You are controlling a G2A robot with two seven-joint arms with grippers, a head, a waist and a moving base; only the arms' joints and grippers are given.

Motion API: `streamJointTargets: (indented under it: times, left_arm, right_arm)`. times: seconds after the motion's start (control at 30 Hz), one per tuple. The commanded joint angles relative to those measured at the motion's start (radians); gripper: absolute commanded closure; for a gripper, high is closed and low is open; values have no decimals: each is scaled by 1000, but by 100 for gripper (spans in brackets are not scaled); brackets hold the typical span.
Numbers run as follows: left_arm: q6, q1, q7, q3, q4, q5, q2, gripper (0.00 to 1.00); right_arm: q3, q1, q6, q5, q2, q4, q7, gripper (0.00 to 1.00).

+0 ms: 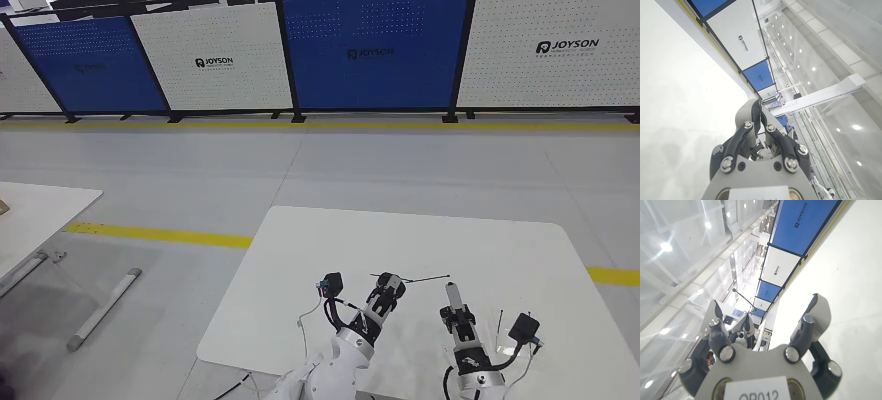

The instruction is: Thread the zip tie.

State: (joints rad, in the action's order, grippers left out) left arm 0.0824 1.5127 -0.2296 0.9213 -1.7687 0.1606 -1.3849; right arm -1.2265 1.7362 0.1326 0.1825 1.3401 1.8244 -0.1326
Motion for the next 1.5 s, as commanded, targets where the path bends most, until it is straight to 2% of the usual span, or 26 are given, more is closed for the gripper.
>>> streamJointTargets:
  times: [0.0,0.17,0.37,0.47,0.53,0.8,0.93,1.07,1.3,1.47]
  left_arm:
    - [0,0,0,0,0,0,0,100]
    - [0,0,0,0,0,0,0,100]
    - [0,0,0,0,0,0,0,100]
    - [0,0,0,0,0,0,0,100]
    - [0,0,0,0,0,0,0,100]
    - [0,0,0,0,0,0,0,100]
    - [-1,0,-1,3,0,1,0,100]
    - [15,10,-6,20,-22,-7,1,100]
    - [60,29,50,34,-82,-43,5,100]
    - [57,30,44,36,-88,-49,4,100]
  right_arm:
    - [0,0,0,0,0,0,0,0]
    - [-2,-3,-6,8,0,-1,4,0]
    - [-19,0,-21,137,-9,9,41,0]
    - [-32,6,-3,161,-12,9,50,0]
    - [-36,12,12,164,-13,12,46,0]
    - [-36,12,12,164,-13,12,46,0]
    - [-45,0,-3,183,-16,5,76,0]
    - [-77,-10,-27,208,-23,7,139,0]
    - [-87,-12,-137,404,-34,31,209,0]
    - [-87,-12,-137,404,-34,31,209,0]
